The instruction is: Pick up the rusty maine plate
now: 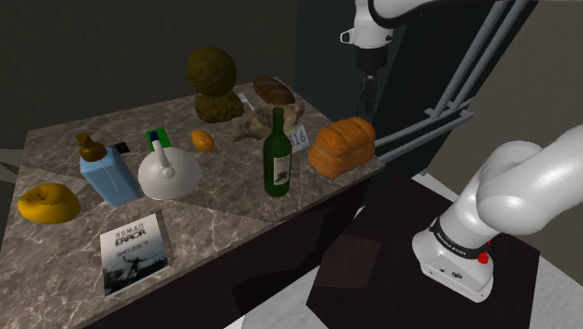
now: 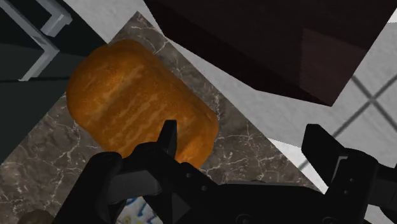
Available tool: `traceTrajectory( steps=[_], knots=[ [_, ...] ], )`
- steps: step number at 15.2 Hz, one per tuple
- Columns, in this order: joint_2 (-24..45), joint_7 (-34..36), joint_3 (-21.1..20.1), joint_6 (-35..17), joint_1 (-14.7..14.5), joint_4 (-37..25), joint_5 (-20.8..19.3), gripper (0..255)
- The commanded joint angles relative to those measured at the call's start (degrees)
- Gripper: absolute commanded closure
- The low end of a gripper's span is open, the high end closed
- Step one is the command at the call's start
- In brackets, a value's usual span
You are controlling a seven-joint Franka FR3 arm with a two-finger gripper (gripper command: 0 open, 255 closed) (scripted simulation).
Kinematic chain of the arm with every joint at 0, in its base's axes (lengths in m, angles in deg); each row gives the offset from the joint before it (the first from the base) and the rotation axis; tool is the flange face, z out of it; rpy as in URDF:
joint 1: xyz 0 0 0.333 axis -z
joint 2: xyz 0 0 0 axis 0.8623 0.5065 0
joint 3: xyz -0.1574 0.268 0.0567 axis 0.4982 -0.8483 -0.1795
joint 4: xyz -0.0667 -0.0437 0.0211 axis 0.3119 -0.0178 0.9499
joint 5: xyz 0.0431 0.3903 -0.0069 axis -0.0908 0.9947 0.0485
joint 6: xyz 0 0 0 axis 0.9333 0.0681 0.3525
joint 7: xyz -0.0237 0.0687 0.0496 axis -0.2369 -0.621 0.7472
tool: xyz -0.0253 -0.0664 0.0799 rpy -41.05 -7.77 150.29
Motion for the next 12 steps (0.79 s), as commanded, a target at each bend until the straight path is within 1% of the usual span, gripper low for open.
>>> traceTrajectory(
  steps=[1, 6, 12],
  knots=[
    [5.51, -5.07, 1.25, -1.59, -0.57, -3.21, -0.18, 0],
    [18.25, -16.42, 2.73, -3.32, -1.54, -12.39, 0.52, 0],
    [33.31, -28.66, 2.16, -2.91, -1.93, -25.62, 1.87, 0]
  ],
)
